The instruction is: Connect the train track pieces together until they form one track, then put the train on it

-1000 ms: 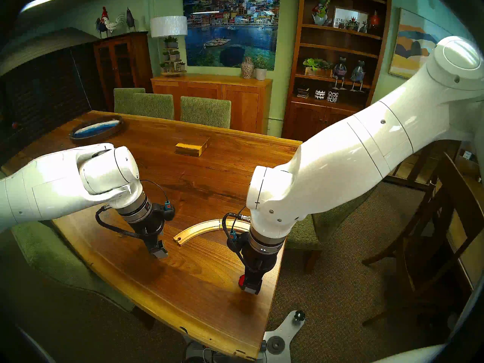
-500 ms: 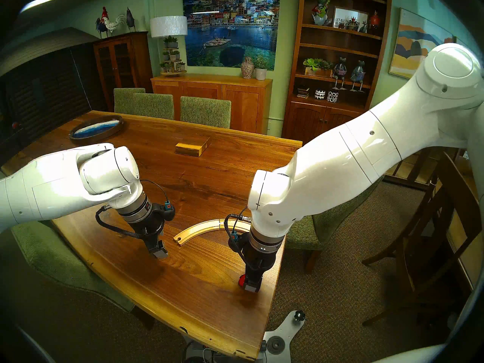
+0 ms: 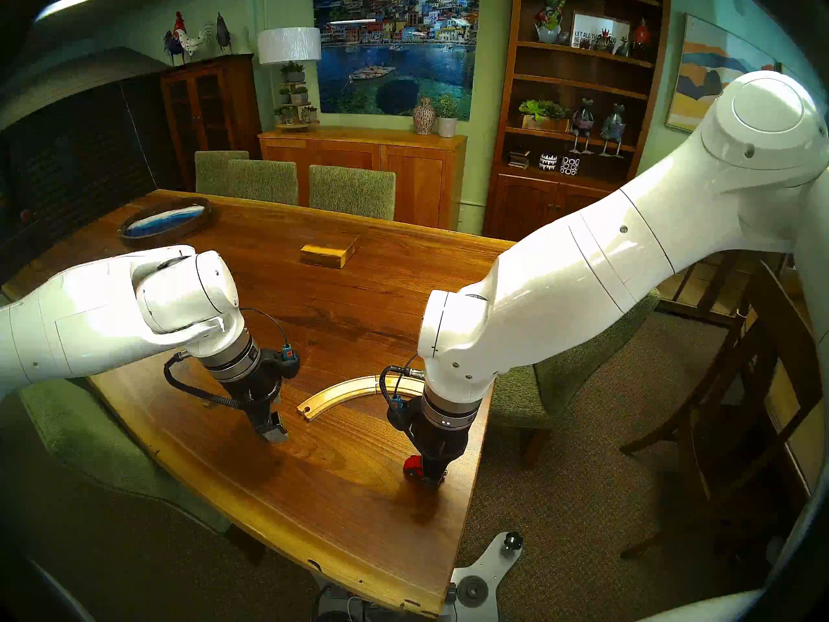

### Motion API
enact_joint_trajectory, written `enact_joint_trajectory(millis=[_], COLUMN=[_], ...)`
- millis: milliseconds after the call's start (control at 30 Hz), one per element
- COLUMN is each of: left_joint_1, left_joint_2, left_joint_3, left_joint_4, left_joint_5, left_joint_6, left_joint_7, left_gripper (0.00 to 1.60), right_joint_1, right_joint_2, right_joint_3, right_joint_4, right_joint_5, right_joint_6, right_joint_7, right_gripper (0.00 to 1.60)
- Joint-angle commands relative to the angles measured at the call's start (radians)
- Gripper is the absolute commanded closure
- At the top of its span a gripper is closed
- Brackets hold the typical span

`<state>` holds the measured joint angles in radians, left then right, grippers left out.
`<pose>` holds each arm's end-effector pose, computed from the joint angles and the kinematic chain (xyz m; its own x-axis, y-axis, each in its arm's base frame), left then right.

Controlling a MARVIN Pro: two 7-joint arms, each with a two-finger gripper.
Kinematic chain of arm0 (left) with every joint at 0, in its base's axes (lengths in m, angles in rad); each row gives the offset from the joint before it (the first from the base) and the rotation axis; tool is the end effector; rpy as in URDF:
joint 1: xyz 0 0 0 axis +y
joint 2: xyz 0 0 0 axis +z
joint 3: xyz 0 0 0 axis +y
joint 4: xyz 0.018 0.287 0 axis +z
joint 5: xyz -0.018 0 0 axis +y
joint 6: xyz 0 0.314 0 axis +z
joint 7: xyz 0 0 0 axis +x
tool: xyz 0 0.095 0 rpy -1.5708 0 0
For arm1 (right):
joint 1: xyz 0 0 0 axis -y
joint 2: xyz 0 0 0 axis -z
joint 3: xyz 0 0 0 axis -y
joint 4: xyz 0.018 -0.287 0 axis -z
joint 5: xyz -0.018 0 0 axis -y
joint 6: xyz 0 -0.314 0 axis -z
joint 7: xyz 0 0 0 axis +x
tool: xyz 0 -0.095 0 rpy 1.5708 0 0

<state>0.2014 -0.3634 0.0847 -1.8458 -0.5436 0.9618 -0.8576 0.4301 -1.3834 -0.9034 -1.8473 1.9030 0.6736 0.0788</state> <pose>0.3741 0.0763 -0.1969 0.4281 -0.8900 0.1568 -0.9009 -0.4339 -0.0029 0.3294 0.1631 -0.2214 0.2640 0.9634 0.0455 0.9622 -0.2598 -0.0813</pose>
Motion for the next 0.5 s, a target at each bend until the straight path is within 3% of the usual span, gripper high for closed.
enact_joint_trajectory(millis=[0,233,467], left_joint_1=[-0.033,-0.032,-0.032], left_joint_2=[0.0,0.001,0.001], left_joint_3=[-0.022,-0.022,-0.022], left_joint_4=[0.003,0.003,0.003], left_joint_5=[0.0,0.0,0.0], left_joint_6=[-0.002,-0.002,-0.002], left_joint_7=[-0.004,-0.003,-0.003], left_gripper=[0.0,0.0,0.0], right_joint_1=[0.071,0.099,0.078], right_joint_2=[0.023,0.047,0.043], right_joint_3=[0.006,-0.01,-0.025], right_joint_4=[0.006,0.05,0.147], right_joint_5=[-0.002,-0.025,-0.061], right_joint_6=[0.029,0.047,0.049], right_joint_7=[0.01,0.043,0.091], right_gripper=[1.6,1.6,1.6])
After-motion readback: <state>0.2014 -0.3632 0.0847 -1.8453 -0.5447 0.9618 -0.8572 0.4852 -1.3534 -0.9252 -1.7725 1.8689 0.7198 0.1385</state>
